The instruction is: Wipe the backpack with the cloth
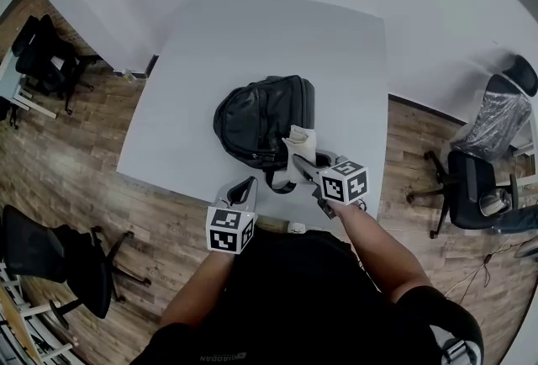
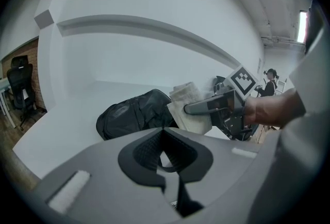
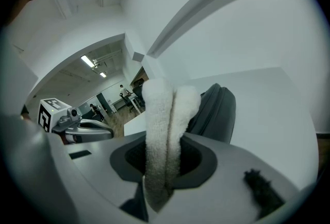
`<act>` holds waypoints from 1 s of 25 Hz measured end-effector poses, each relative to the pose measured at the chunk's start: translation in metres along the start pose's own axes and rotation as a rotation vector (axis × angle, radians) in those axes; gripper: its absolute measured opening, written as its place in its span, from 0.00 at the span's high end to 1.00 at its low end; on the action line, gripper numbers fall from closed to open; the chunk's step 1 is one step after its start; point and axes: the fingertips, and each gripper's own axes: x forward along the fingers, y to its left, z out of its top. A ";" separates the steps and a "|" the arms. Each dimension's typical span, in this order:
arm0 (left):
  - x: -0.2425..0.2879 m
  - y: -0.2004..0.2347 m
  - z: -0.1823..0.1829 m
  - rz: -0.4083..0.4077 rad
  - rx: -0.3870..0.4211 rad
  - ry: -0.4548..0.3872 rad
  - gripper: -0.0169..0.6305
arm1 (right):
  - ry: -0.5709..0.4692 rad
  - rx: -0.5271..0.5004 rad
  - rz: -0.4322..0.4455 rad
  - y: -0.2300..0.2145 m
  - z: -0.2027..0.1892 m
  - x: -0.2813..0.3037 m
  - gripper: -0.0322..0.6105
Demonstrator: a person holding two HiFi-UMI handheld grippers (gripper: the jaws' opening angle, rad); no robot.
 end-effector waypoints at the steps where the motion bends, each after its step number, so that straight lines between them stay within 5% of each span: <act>1: 0.000 -0.001 0.000 0.003 0.000 0.000 0.96 | -0.002 -0.002 0.002 -0.001 0.001 -0.002 0.80; 16: 0.021 -0.025 0.010 0.016 -0.018 -0.006 0.96 | -0.060 -0.054 0.043 -0.022 0.010 -0.026 0.80; 25: 0.036 -0.035 0.017 0.013 -0.018 0.004 0.96 | -0.147 -0.021 0.033 -0.078 0.038 -0.049 0.80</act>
